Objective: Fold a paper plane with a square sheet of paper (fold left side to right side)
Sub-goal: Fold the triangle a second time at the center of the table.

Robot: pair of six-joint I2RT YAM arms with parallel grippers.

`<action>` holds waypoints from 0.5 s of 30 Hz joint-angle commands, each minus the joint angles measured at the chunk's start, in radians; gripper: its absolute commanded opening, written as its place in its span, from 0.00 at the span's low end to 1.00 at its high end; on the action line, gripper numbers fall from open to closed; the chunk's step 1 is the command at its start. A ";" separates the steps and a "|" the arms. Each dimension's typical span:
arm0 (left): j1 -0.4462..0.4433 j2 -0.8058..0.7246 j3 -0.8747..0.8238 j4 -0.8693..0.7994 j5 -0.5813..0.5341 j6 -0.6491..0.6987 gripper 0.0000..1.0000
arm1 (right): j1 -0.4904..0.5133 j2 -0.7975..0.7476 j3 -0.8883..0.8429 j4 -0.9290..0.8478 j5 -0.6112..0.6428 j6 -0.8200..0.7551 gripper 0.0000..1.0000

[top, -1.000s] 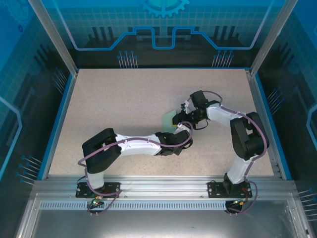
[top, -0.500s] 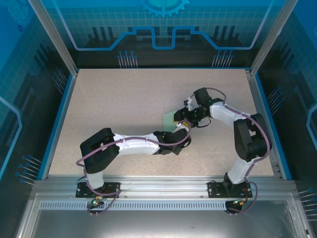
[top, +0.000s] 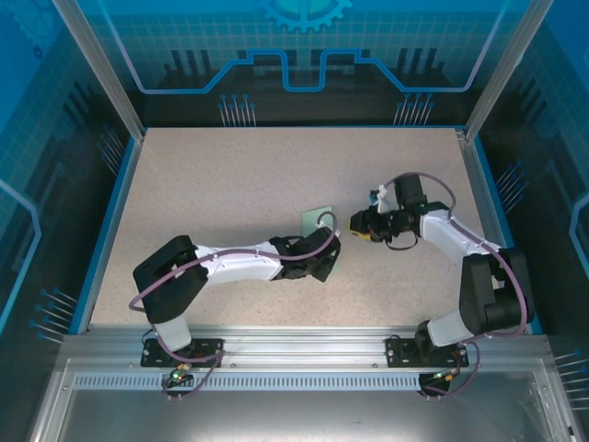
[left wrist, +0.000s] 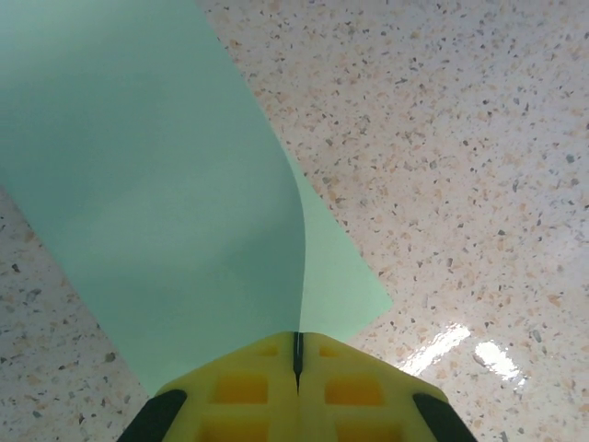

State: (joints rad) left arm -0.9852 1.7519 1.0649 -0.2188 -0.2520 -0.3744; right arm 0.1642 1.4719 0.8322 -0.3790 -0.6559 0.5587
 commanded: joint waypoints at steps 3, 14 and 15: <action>0.028 -0.059 -0.041 0.020 0.072 -0.029 0.03 | 0.090 -0.004 -0.132 0.123 -0.007 0.048 0.17; 0.100 -0.068 -0.034 -0.029 0.183 0.021 0.04 | 0.241 0.128 -0.101 0.139 0.138 0.068 0.12; 0.109 -0.064 -0.034 -0.030 0.192 0.025 0.04 | 0.246 0.139 -0.095 0.136 0.150 0.069 0.12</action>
State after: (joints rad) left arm -0.8951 1.7077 1.0294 -0.2131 -0.1173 -0.3820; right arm 0.3878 1.5795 0.7048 -0.2520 -0.5591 0.6147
